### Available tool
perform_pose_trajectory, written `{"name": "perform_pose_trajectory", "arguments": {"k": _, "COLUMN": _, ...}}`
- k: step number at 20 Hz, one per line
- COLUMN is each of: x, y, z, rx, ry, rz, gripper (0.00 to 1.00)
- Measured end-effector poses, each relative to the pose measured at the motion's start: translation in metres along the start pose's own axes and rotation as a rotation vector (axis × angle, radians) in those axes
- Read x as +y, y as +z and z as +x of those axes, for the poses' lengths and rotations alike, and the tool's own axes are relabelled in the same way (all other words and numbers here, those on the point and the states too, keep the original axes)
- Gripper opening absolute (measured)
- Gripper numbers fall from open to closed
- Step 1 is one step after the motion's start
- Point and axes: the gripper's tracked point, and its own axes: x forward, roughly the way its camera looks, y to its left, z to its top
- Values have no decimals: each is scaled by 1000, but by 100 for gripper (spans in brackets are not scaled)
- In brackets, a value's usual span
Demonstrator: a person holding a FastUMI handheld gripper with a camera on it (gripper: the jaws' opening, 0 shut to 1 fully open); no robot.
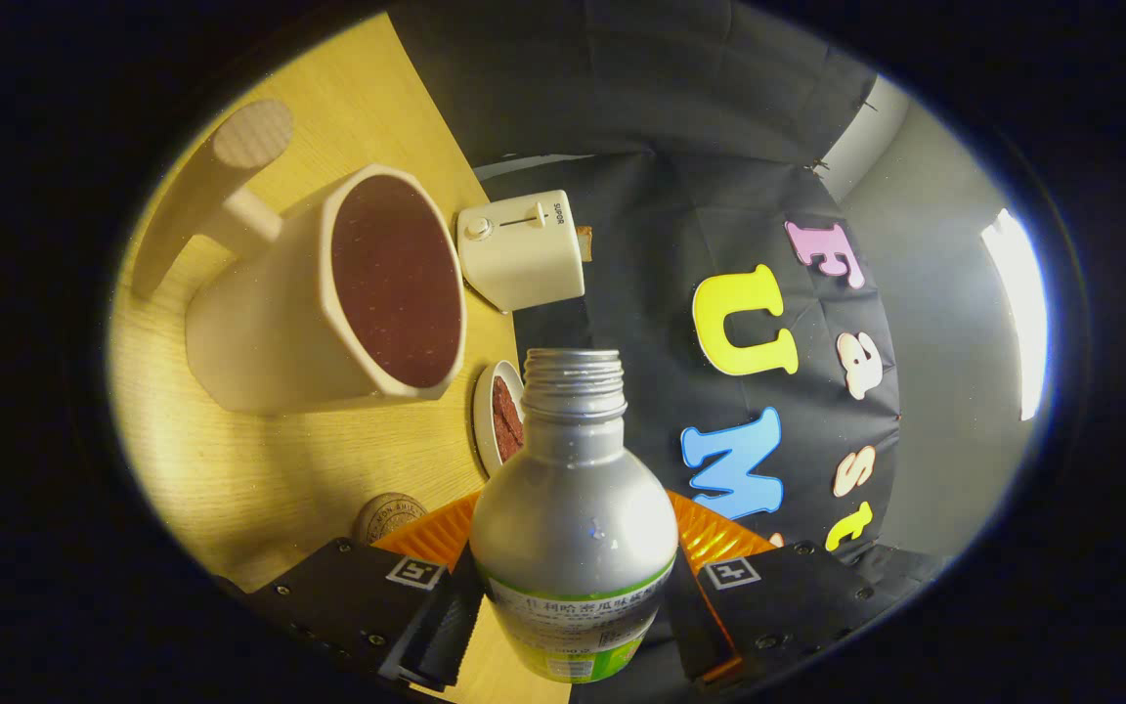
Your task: Take the bottle from table, then pour the juice into the cup, finally place the bottle on the coaster
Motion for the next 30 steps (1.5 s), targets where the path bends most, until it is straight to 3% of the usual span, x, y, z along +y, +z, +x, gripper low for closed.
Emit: {"name": "perform_pose_trajectory", "arguments": {"k": 30, "x": -32, "y": 7, "z": 10, "rx": -70, "ry": -143, "rz": -342, "gripper": 80}}
